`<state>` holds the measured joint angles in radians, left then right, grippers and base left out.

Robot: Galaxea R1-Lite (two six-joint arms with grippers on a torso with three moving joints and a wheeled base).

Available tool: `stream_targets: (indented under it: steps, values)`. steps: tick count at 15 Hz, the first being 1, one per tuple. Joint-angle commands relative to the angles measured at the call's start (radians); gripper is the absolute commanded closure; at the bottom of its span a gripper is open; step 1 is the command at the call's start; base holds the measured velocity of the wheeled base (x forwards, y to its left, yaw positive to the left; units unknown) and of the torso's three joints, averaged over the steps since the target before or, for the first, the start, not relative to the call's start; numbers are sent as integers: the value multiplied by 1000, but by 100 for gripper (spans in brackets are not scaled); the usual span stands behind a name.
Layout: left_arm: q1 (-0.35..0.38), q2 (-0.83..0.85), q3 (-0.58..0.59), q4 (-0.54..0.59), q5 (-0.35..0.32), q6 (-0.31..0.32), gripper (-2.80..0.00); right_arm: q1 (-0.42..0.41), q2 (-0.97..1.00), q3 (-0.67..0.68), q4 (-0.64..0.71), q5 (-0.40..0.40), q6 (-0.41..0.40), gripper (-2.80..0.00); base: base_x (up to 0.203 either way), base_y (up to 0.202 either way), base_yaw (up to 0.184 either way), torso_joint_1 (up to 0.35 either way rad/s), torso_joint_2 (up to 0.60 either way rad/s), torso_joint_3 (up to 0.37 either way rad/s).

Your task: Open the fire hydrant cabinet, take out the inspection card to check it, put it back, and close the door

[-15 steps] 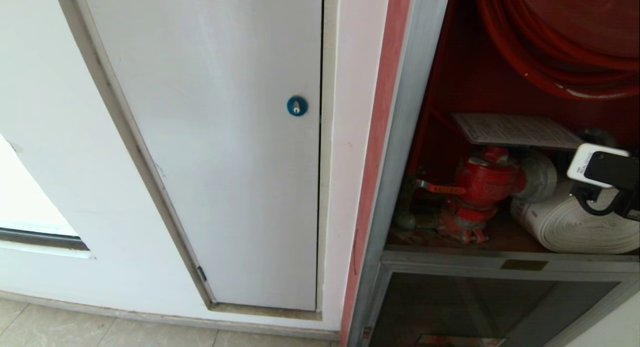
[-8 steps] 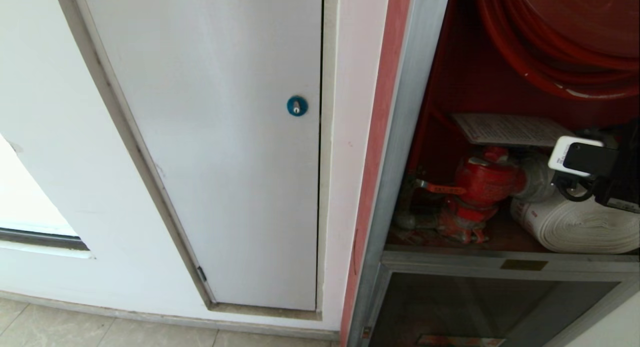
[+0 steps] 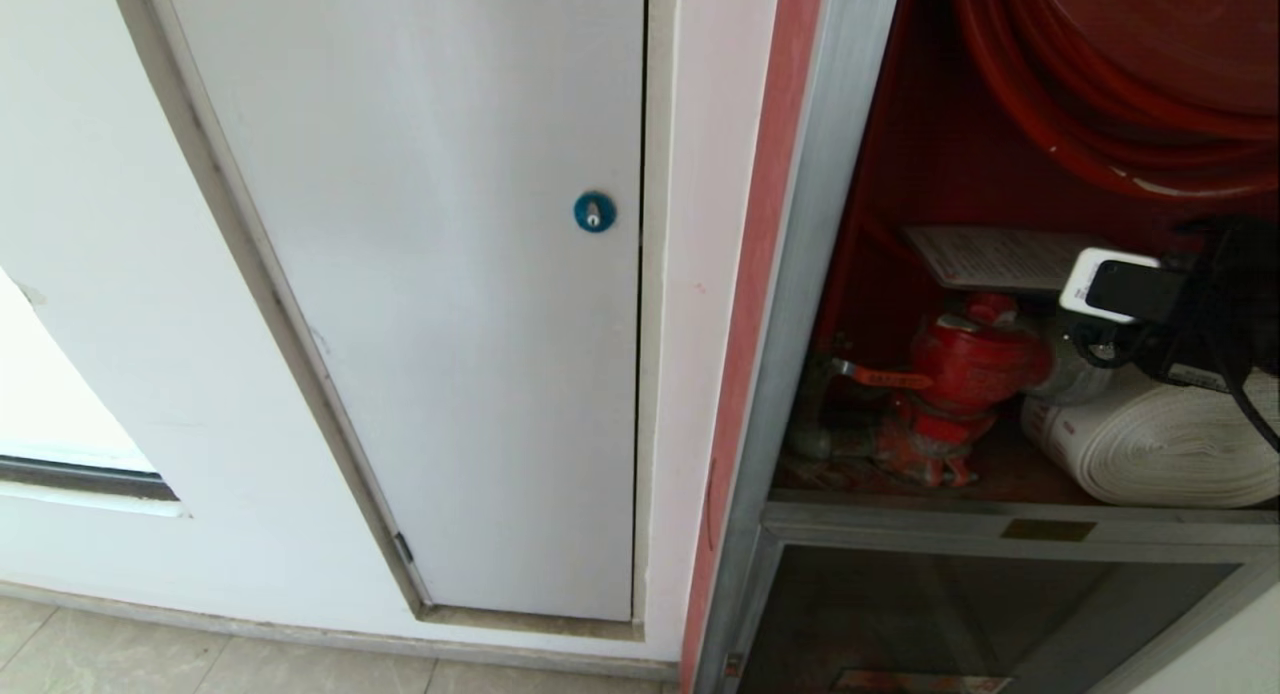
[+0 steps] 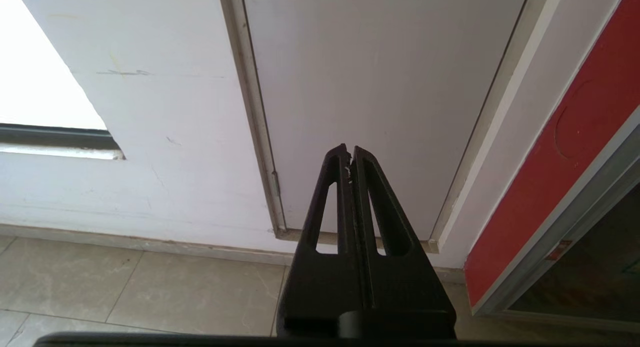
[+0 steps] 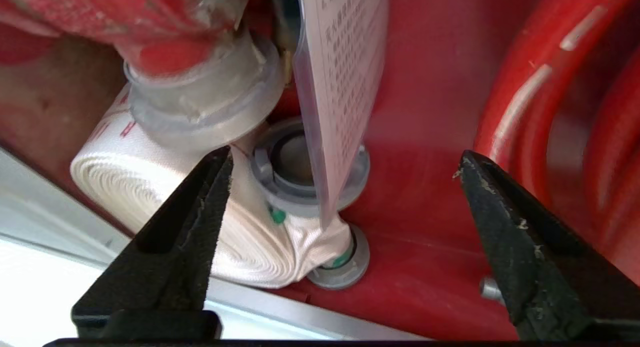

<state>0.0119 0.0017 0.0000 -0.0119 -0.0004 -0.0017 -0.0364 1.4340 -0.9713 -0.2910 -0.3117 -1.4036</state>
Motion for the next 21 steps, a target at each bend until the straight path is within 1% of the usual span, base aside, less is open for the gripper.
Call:
stream_targets:
  steps: [1, 4, 8, 10, 12, 13, 21]
  values:
    - [0, 1, 5, 0, 0, 0, 0, -3, 40, -9, -8, -1, -6, -280, 0, 0, 0, 0, 0, 0]
    - [0, 1, 5, 0, 0, 0, 0, -27, 81, -43, -36, -4, -7, -280, 0, 0, 0, 0, 0, 0]
    - [0, 1, 5, 0, 0, 0, 0, -59, 103, -73, -37, -2, -8, -280, 0, 0, 0, 0, 0, 0]
    - [0, 1, 5, 0, 0, 0, 0, -60, 121, -83, -47, 1, -6, -280, 0, 0, 0, 0, 0, 0]
    - [0, 1, 5, 0, 0, 0, 0, -62, 144, -94, -87, 2, -8, -280, 0, 0, 0, 0, 0, 0]
    - [0, 1, 5, 0, 0, 0, 0, -62, 153, -104, -92, 2, -7, 0, 0, 0, 0, 0, 0, 0]
    - [0, 1, 5, 0, 0, 0, 0, -62, 158, -113, -94, 3, -6, 0, 0, 0, 0, 0, 0, 0]
